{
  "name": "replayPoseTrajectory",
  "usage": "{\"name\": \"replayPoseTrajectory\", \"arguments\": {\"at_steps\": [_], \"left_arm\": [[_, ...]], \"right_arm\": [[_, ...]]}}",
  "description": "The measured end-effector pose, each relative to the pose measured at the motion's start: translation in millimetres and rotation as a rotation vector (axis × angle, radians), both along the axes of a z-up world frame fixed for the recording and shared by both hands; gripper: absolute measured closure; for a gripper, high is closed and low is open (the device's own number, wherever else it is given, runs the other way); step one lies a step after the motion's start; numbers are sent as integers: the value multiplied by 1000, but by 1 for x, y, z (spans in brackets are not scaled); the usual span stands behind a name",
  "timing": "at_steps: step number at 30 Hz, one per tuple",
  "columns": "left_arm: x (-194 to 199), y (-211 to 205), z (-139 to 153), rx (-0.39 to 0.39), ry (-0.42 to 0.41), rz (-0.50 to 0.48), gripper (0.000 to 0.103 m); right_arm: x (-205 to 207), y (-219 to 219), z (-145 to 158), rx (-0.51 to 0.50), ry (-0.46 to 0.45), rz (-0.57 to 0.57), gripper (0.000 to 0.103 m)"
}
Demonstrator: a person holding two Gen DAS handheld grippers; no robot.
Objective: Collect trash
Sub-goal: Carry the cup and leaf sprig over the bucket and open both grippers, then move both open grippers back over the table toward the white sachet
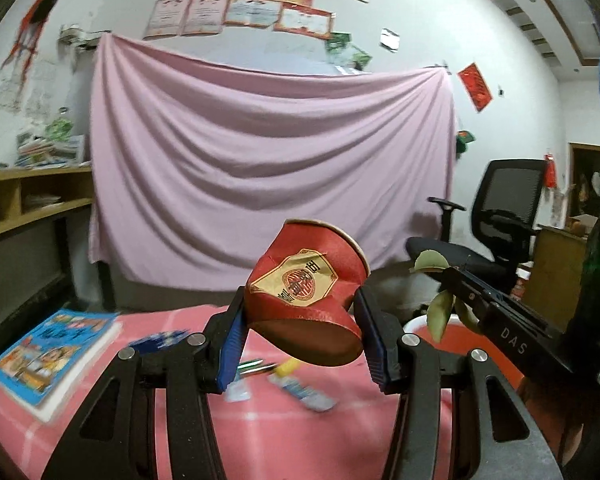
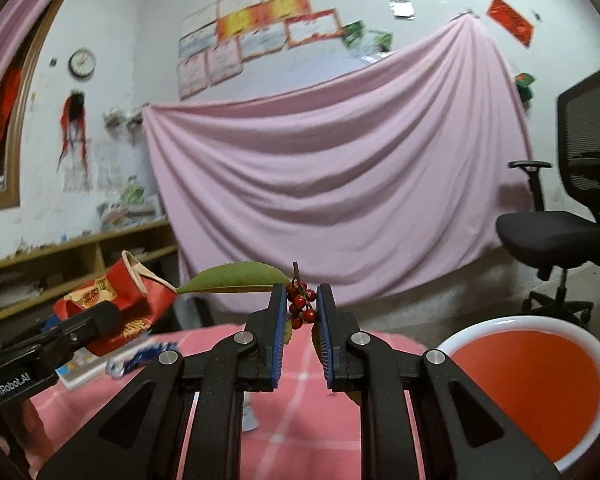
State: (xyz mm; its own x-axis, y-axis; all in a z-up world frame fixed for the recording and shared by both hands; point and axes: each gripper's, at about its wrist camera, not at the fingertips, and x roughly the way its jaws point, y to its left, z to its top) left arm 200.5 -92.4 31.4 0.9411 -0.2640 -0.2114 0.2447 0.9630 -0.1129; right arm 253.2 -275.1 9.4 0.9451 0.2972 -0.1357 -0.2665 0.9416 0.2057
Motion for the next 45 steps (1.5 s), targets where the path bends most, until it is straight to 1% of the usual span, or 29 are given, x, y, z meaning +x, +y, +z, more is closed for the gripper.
{"name": "replayPoseTrajectory", "arguments": {"at_steps": [3, 6, 9, 12, 14, 17, 21, 24, 29, 33, 36, 37, 38, 41, 45], "left_arm": [[9, -21, 9, 5, -2, -38, 57], [19, -42, 14, 4, 8, -80, 57], [29, -63, 16, 20, 25, -112, 57], [43, -88, 15, 21, 72, -147, 57], [57, -104, 13, 10, 133, -181, 57], [75, -128, 11, 12, 200, -212, 57], [94, -155, 12, 14, 262, -252, 57], [106, -174, 8, 33, 302, -273, 57], [123, -191, 0, 31, 376, -306, 57], [129, -191, -7, 9, 419, -314, 57], [133, -192, -10, -4, 447, -321, 57], [134, -192, -11, -13, 458, -325, 57], [132, -187, -12, -22, 464, -328, 56], [132, -182, -11, -38, 472, -327, 55], [131, -179, -11, -38, 467, -321, 55]], "right_arm": [[1, -23, 5, 31, -2, -49, 90], [1, -46, 7, 53, 2, -115, 90], [1, -68, 7, 77, 15, -176, 90], [3, -88, 3, 97, 40, -229, 90], [5, -98, 0, 102, 68, -265, 90], [11, -111, -5, 110, 119, -308, 89], [18, -128, -14, 127, 178, -349, 89], [22, -135, -21, 139, 216, -366, 89], [27, -145, -28, 142, 267, -382, 89], [29, -152, -32, 155, 297, -400, 89], [30, -155, -35, 166, 316, -410, 82], [30, -156, -35, 171, 320, -413, 75], [30, -157, -35, 175, 321, -415, 71], [29, -157, -34, 181, 321, -419, 71], [29, -156, -33, 180, 322, -422, 71]]}}
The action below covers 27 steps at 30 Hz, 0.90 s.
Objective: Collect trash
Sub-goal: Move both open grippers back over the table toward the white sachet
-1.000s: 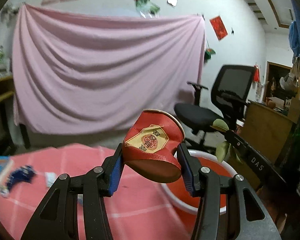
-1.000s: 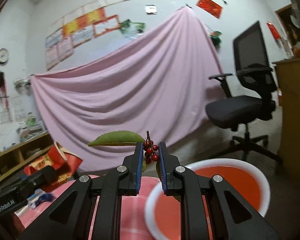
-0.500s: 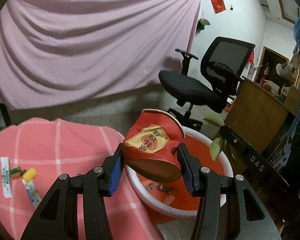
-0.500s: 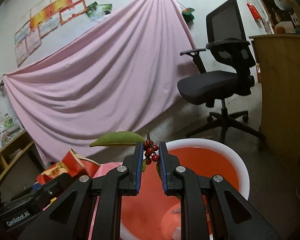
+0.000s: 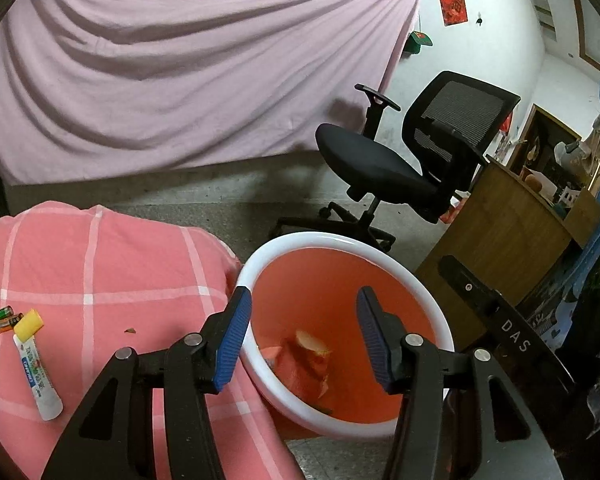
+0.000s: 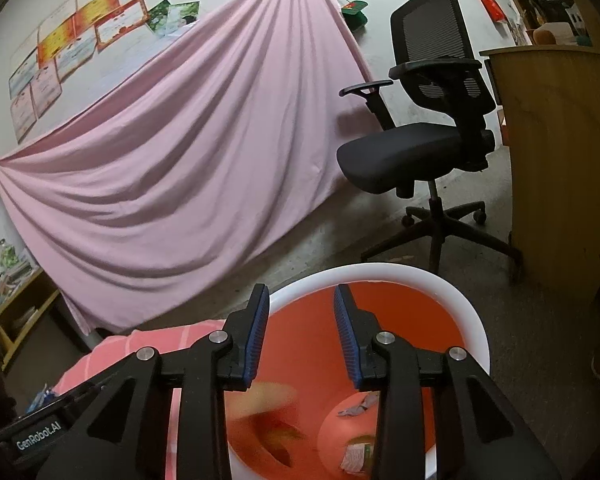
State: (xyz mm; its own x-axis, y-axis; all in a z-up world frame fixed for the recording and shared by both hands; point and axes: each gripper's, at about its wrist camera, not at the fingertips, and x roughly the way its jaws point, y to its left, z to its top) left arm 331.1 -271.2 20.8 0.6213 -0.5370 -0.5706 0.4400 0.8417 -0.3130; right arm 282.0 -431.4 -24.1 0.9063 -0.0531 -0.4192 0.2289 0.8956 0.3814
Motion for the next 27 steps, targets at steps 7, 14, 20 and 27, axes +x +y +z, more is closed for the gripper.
{"name": "replayPoseTrajectory", "arguments": {"at_steps": [7, 14, 20, 27], "left_arm": [[-8, 18, 8, -11, -41, 44, 55], [-24, 55, 24, -7, -130, 130, 55], [-47, 109, 38, -27, -216, 234, 45], [-80, 180, 41, -31, -338, 396, 25]], "right_arm": [[-2, 6, 4, -28, -20, 8, 71], [-9, 29, 20, -81, -105, 32, 65], [-16, 61, 35, -112, -202, 74, 34], [-22, 101, 45, -134, -306, 146, 14]]}}
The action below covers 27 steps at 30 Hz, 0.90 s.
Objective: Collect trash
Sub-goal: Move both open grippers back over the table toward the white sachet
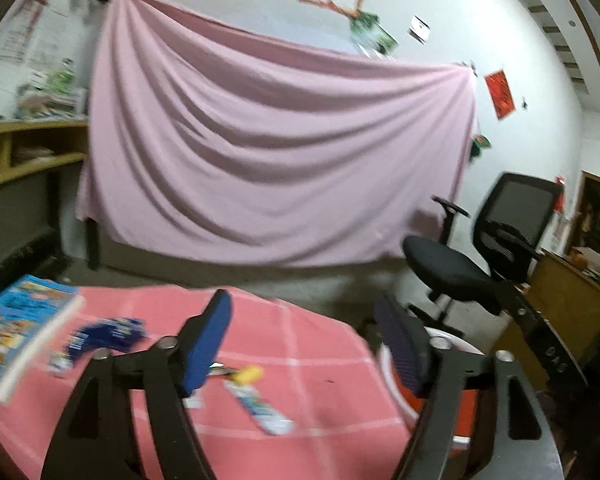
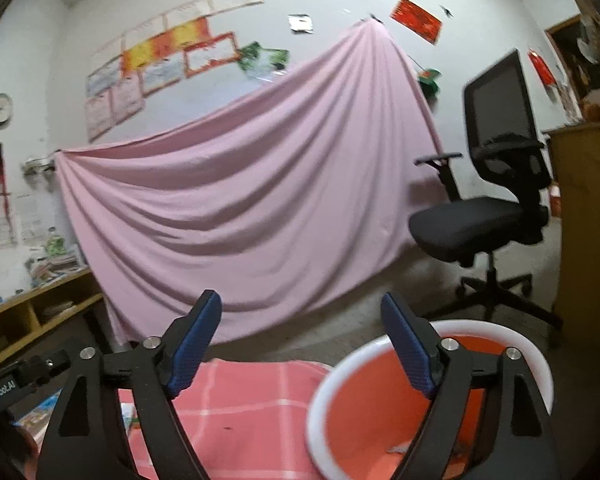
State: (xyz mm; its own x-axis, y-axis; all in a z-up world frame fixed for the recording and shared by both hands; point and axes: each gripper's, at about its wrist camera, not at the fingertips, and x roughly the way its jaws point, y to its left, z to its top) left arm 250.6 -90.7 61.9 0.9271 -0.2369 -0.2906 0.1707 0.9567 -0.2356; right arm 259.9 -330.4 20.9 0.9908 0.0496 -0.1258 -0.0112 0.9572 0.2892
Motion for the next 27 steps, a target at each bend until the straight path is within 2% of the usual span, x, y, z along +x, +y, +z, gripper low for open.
{"name": "replayPoseTrajectory", "arguments": {"at_steps": [2, 4, 11, 20, 23, 27], "left_arm": [[-12, 21, -1, -3, -47, 52, 9], [-23, 38, -5, -3, -82, 93, 2], [-49, 83, -20, 87, -143, 195, 2], [-50, 101, -50, 81, -114, 223, 2], [-49, 105, -50, 82, -111, 218, 2], [-39, 106, -53, 105, -68, 212, 2]], "right_arm": [[-2, 11, 1, -4, -19, 17, 0], [-4, 22, 2, -12, -31, 30, 0], [-11, 69, 5, -104, -102, 110, 0], [-8, 115, -7, -287, -114, 184, 0], [0, 122, -15, -308, -68, 216, 0], [16, 126, -22, -305, 35, 266, 0]]}}
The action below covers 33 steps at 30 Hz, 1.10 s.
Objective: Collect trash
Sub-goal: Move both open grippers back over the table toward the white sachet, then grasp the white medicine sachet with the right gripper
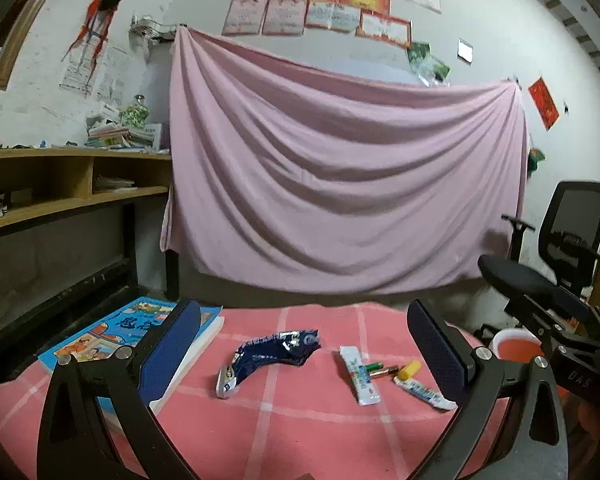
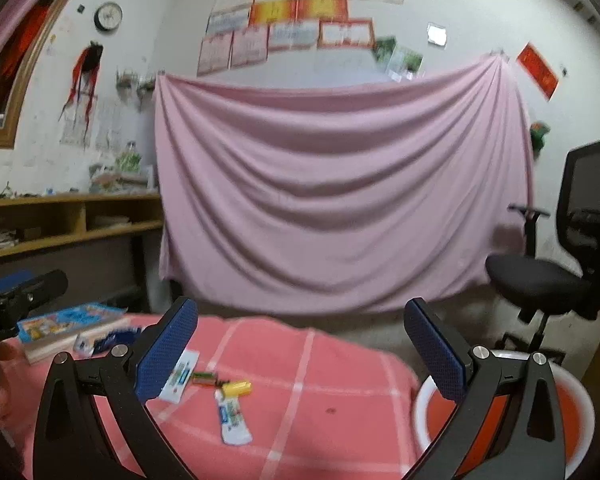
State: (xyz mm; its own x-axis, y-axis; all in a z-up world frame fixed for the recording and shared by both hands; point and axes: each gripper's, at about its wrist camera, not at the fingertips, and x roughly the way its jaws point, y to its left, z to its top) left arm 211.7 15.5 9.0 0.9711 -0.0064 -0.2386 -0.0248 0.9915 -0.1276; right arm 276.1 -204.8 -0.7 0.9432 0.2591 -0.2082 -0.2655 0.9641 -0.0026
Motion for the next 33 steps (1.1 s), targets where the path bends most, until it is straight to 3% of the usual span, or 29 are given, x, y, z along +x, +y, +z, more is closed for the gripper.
{"name": "replayPoseTrajectory", "arguments": {"at_steps": [5, 12, 14, 23, 26, 29, 33], "left_arm": [[30, -2, -14, 13, 165, -43, 2], [59, -10, -36, -17, 347, -124, 3], [64, -14, -41, -7, 383, -135, 4], [81, -20, -54, -15, 480, -169, 13], [89, -20, -59, -42, 529, -197, 28], [96, -18, -64, -72, 569, -205, 32], [97, -18, -63, -107, 559, -234, 34]], "right_arm": [[27, 0, -19, -8, 224, 38, 0], [52, -2, -39, 12, 451, 71, 9], [56, 0, -44, 4, 490, 91, 24], [58, 34, -56, -145, 568, 218, 56], [58, 40, -59, -182, 582, 240, 65], [60, 42, -62, -193, 605, 253, 68], [62, 46, -68, -218, 631, 265, 68]]}}
